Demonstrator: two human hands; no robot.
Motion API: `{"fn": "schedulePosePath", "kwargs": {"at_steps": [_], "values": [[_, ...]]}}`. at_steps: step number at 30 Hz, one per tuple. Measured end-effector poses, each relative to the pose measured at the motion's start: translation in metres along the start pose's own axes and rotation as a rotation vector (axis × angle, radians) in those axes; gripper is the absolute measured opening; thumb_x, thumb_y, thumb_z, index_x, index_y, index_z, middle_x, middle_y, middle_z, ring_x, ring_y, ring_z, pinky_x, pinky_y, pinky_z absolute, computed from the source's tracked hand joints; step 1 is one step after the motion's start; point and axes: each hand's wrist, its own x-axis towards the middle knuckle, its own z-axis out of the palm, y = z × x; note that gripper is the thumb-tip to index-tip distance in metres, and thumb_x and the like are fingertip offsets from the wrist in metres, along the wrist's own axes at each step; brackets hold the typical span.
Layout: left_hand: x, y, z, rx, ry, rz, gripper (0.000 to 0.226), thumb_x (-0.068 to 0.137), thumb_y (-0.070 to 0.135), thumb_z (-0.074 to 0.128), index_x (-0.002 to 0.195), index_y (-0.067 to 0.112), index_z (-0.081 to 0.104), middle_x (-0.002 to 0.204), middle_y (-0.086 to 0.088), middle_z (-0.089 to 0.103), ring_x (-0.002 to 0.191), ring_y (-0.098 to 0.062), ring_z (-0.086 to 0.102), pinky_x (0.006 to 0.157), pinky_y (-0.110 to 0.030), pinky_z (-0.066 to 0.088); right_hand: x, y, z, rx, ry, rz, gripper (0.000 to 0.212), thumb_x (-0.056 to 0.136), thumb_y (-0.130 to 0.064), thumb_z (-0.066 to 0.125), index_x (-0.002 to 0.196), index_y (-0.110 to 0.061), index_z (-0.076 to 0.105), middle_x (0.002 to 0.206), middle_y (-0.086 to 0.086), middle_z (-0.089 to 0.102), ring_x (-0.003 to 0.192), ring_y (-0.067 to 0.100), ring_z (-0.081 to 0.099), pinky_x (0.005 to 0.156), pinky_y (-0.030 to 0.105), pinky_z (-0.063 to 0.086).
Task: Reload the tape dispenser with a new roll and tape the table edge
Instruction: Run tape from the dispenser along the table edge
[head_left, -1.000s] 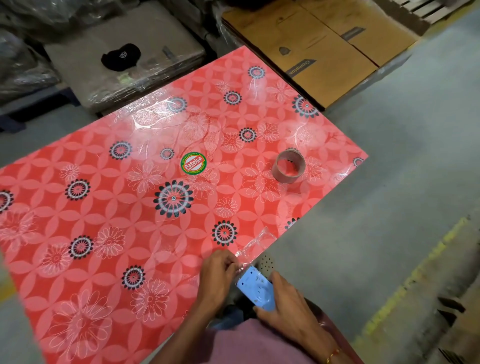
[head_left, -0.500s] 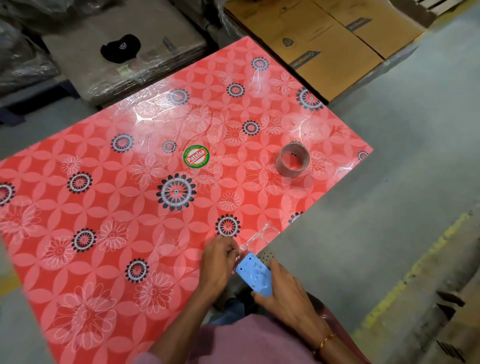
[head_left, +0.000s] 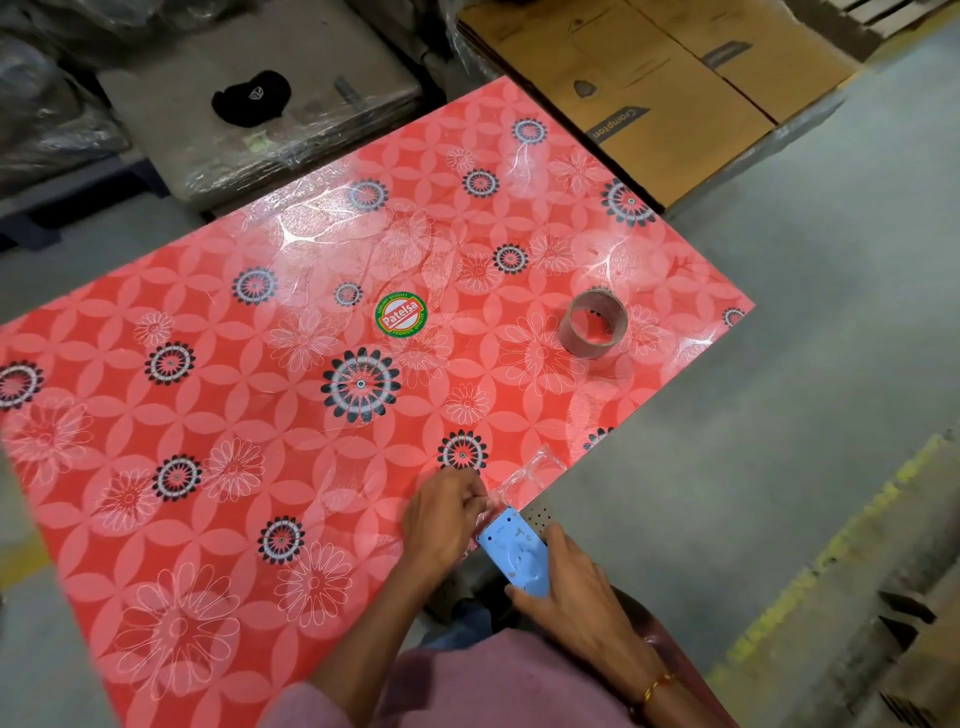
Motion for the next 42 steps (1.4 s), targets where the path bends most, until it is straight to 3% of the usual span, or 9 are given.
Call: {"fn": "schedulePosePath", "kwargs": {"at_steps": [5, 8, 10, 13, 16, 18, 22, 34, 42], "values": [[0.0, -0.007, 0.005, -0.071, 0.03, -0.015, 0.019, 0.085, 0.024, 0.077, 0.074, 0.026, 0.062, 0.07, 0.009, 0.068, 0.064, -0.006, 0.068, 0.061, -0.039, 0.061, 0.002, 0.001, 0.001, 0.016, -0.004, 0.005, 0.046, 0.074, -0.054, 0.061, 0.097, -0.027, 0.03, 0.106, 0.004, 0.063, 0.1, 0.034, 0.062, 0.081, 0.041, 0.049], [-0.001, -0.011, 0.003, -0.036, 0.083, 0.012, 0.026, 0.079, 0.038, 0.08, 0.081, 0.027, 0.056, 0.081, 0.011, 0.062, 0.073, -0.012, 0.064, 0.06, -0.031, 0.052, 0.002, 0.003, 0.002, 0.031, -0.019, 0.006, 0.046, 0.073, -0.056, 0.061, 0.097, -0.028, 0.031, 0.107, 0.003, 0.062, 0.101, 0.032, 0.061, 0.082, 0.042, 0.05], [-0.001, -0.019, 0.001, 0.147, 0.159, 0.101, 0.036, 0.075, 0.05, 0.078, 0.097, 0.027, 0.061, 0.099, 0.007, 0.057, 0.093, -0.017, 0.056, 0.071, -0.026, 0.043, 0.004, 0.005, 0.003, 0.03, -0.035, 0.007, 0.049, 0.072, -0.059, 0.059, 0.098, -0.03, 0.03, 0.11, 0.003, 0.062, 0.104, 0.032, 0.061, 0.084, 0.043, 0.051], [0.003, -0.039, 0.001, 0.417, 0.178, 0.168, 0.065, 0.081, 0.069, 0.056, 0.135, 0.034, 0.05, 0.146, -0.004, 0.041, 0.133, -0.026, 0.036, 0.103, -0.045, 0.039, 0.009, 0.008, 0.006, 0.021, -0.056, 0.008, 0.051, 0.072, -0.062, 0.058, 0.099, -0.032, 0.027, 0.115, 0.005, 0.062, 0.106, 0.033, 0.061, 0.086, 0.044, 0.052], [0.004, -0.05, 0.006, 0.469, 0.145, 0.226, 0.064, 0.097, 0.067, 0.024, 0.152, 0.037, 0.031, 0.169, -0.005, 0.009, 0.155, -0.03, 0.009, 0.121, -0.054, 0.013, 0.013, 0.007, 0.008, 0.023, -0.061, 0.002, 0.05, 0.073, -0.059, 0.06, 0.099, -0.033, 0.026, 0.119, 0.006, 0.062, 0.109, 0.034, 0.061, 0.088, 0.046, 0.053], [0.002, -0.048, 0.011, 0.487, 0.135, 0.234, 0.068, 0.097, 0.067, 0.013, 0.157, 0.035, 0.021, 0.169, -0.008, -0.002, 0.156, -0.031, -0.002, 0.123, -0.054, 0.001, 0.015, 0.007, 0.009, 0.029, -0.058, 0.009, 0.053, 0.068, -0.063, 0.056, 0.099, -0.032, 0.027, 0.12, 0.006, 0.063, 0.11, 0.034, 0.061, 0.088, 0.046, 0.053], [0.003, -0.042, 0.019, 0.516, 0.12, 0.165, 0.091, 0.085, 0.084, 0.029, 0.158, 0.036, 0.006, 0.169, -0.009, -0.01, 0.155, -0.03, -0.013, 0.121, -0.059, -0.008, 0.016, 0.008, 0.008, 0.028, -0.06, 0.0, 0.054, 0.066, -0.067, 0.053, 0.099, -0.033, 0.027, 0.117, 0.005, 0.064, 0.106, 0.032, 0.063, 0.086, 0.046, 0.054], [0.005, -0.038, 0.025, 0.57, 0.191, 0.127, 0.081, 0.089, 0.078, 0.029, 0.158, 0.037, 0.015, 0.169, -0.008, 0.0, 0.156, -0.032, -0.001, 0.118, -0.069, 0.003, 0.009, 0.012, 0.012, 0.112, 0.033, -0.033, 0.042, 0.067, -0.05, 0.06, 0.092, -0.028, 0.034, 0.091, -0.004, 0.056, 0.085, 0.021, 0.06, 0.075, 0.046, 0.054], [0.005, -0.038, 0.024, 0.564, 0.203, 0.132, 0.078, 0.091, 0.077, 0.022, 0.158, 0.038, 0.009, 0.169, -0.007, -0.003, 0.156, -0.031, -0.003, 0.119, -0.067, -0.001, 0.005, 0.02, 0.021, 0.097, 0.053, -0.04, 0.041, 0.073, -0.05, 0.062, 0.094, -0.031, 0.033, 0.096, -0.004, 0.053, 0.089, 0.018, 0.056, 0.077, 0.044, 0.054]]}}
